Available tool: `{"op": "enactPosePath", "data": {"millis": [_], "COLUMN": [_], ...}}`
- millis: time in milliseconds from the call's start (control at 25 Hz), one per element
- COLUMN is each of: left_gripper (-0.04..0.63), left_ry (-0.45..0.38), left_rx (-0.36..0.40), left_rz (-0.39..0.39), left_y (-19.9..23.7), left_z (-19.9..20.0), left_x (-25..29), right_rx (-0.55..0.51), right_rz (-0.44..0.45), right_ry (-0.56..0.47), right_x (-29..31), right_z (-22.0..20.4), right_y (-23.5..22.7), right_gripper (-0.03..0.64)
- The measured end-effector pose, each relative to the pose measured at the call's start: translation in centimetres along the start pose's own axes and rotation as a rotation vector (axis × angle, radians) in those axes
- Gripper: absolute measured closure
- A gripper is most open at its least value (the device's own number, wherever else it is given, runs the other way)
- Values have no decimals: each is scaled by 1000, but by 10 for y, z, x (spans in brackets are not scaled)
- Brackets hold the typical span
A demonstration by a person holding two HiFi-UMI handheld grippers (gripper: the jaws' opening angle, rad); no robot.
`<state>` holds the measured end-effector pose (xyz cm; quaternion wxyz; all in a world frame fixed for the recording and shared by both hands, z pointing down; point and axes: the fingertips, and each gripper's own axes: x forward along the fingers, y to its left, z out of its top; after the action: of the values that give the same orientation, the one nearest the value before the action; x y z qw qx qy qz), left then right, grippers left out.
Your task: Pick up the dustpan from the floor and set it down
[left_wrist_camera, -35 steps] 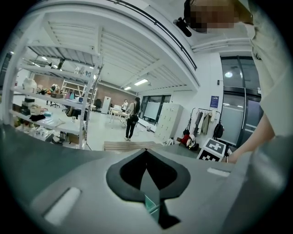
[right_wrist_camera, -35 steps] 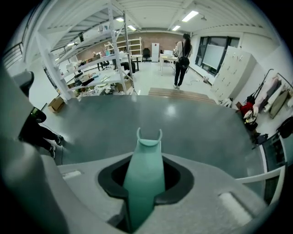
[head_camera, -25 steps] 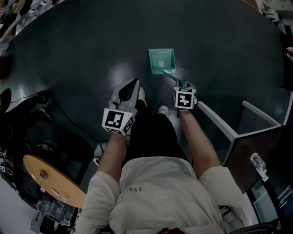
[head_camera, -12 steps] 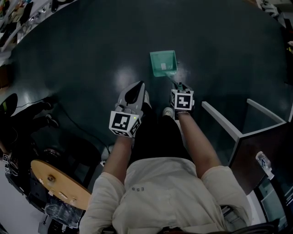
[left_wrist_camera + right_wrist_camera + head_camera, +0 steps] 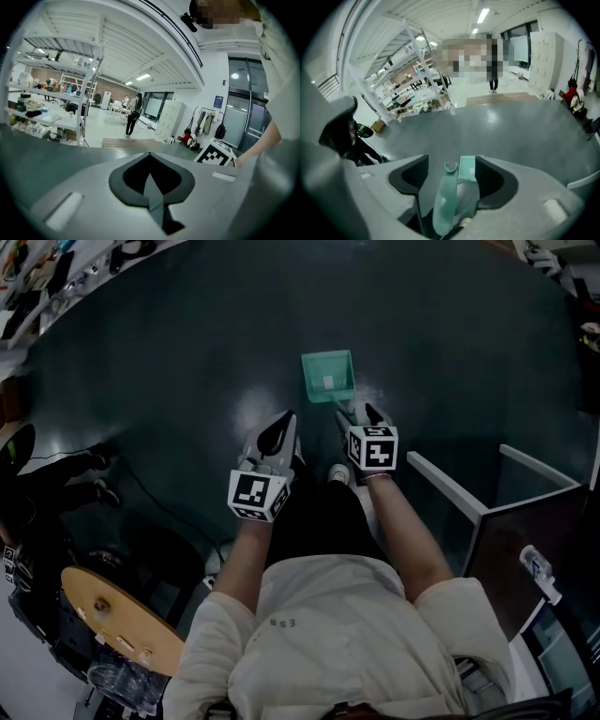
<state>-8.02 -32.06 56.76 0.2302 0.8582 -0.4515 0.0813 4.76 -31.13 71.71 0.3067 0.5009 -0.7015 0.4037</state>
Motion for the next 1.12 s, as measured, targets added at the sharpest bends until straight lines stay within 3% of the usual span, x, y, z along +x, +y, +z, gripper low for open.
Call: {"op": "enactPosePath", "data": {"millis": [240, 480, 520, 640, 880, 1120], "left_gripper": [580, 581, 580, 581, 581, 581], "left_ry": [-122, -234, -251, -289, -332, -308], "left_rx": [113, 171, 188, 230, 220, 206], "left_rz": [20, -15, -16, 12, 51, 44], "left_y": [-50, -108, -116, -136, -165, -174], "left_z": [51, 101, 106, 111, 115, 85], "left_x": [-28, -58, -65, -89, -128, -168], "right_rx": [-154, -222, -243, -296, -379, -386], "right_rz": [35, 69, 69, 70, 63, 99], "right_ry": [-362, -628, -658, -682, -668, -630], "right_x": [-107, -213, -228, -260, -297, -304], "right_z": [71, 96, 96, 81, 52, -2], "right_y": [30, 41, 41, 33, 20, 32], "right_gripper": [351, 630, 630, 630, 630, 630]}}
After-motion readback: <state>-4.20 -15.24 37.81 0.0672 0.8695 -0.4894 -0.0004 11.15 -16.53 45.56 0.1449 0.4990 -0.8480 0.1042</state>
